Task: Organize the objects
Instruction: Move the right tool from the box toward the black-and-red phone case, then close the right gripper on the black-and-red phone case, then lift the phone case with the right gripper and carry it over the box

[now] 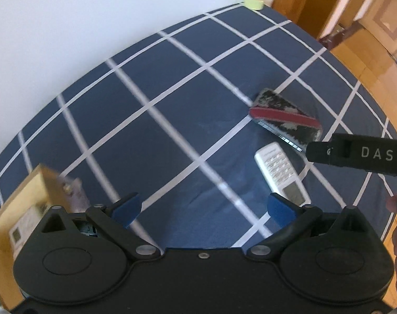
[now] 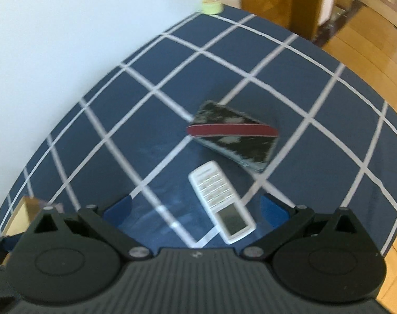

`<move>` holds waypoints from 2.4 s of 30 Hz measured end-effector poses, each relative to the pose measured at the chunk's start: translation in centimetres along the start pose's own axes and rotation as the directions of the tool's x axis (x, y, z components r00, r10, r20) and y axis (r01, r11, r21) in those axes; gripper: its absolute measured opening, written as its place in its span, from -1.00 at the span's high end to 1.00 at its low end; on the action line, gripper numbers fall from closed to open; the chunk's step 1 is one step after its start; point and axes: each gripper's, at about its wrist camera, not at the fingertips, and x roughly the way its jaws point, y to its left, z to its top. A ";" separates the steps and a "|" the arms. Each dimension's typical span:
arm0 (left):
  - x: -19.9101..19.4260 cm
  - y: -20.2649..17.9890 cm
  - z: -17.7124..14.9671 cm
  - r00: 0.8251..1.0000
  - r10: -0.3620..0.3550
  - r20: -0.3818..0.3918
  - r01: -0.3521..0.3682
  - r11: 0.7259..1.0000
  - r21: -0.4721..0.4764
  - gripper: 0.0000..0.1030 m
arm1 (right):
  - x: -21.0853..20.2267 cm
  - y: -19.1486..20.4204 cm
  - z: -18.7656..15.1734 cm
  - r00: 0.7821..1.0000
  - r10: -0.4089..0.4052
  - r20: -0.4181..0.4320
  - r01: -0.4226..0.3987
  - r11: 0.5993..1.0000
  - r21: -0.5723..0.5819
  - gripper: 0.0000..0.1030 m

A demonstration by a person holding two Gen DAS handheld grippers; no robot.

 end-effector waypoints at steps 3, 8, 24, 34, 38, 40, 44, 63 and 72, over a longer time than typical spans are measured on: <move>1.6 -1.1 2.0 1.000 -0.003 -0.017 0.003 0.999 0.039 -1.00 | 1.3 -1.7 1.4 1.000 -0.018 -0.009 0.019 0.998 0.066 -1.00; 4.8 -2.7 5.5 0.999 -0.006 -0.043 0.011 0.993 0.114 -1.00 | 3.7 -4.0 3.5 0.999 -0.038 -0.021 0.041 0.982 0.184 -1.00; 17.4 -7.8 11.7 0.975 -0.075 -0.207 0.147 0.924 0.354 -1.00 | 13.2 -7.5 6.1 0.991 -0.054 -0.119 0.099 0.908 0.408 -1.00; 20.9 -8.7 13.1 0.960 -0.125 -0.251 0.211 0.912 0.352 -1.00 | 16.3 -7.5 6.7 0.988 -0.078 -0.131 0.125 0.903 0.412 -0.94; 21.1 -9.1 13.0 0.954 -0.151 -0.260 0.239 0.905 0.352 -1.00 | 16.8 -7.6 6.8 0.988 -0.080 -0.135 0.129 0.904 0.408 -0.83; 21.2 -9.3 12.9 0.952 -0.159 -0.262 0.249 0.901 0.356 -1.00 | 17.0 -7.8 7.0 0.987 -0.079 -0.143 0.131 0.904 0.408 -0.82; 21.1 -9.7 12.8 0.947 -0.177 -0.269 0.269 0.893 0.362 -0.92 | 17.2 -7.9 7.0 0.986 -0.072 -0.150 0.128 0.904 0.408 -0.79; 21.0 -10.7 12.7 0.937 -0.198 -0.287 0.290 0.901 0.322 -0.60 | 17.2 -8.8 7.5 0.988 -0.049 -0.148 0.102 0.921 0.377 -0.73; 20.6 -10.8 12.5 0.943 -0.183 -0.277 0.270 0.909 0.318 -0.59 | 17.1 -8.9 7.5 0.988 -0.034 -0.152 0.087 0.930 0.357 -0.70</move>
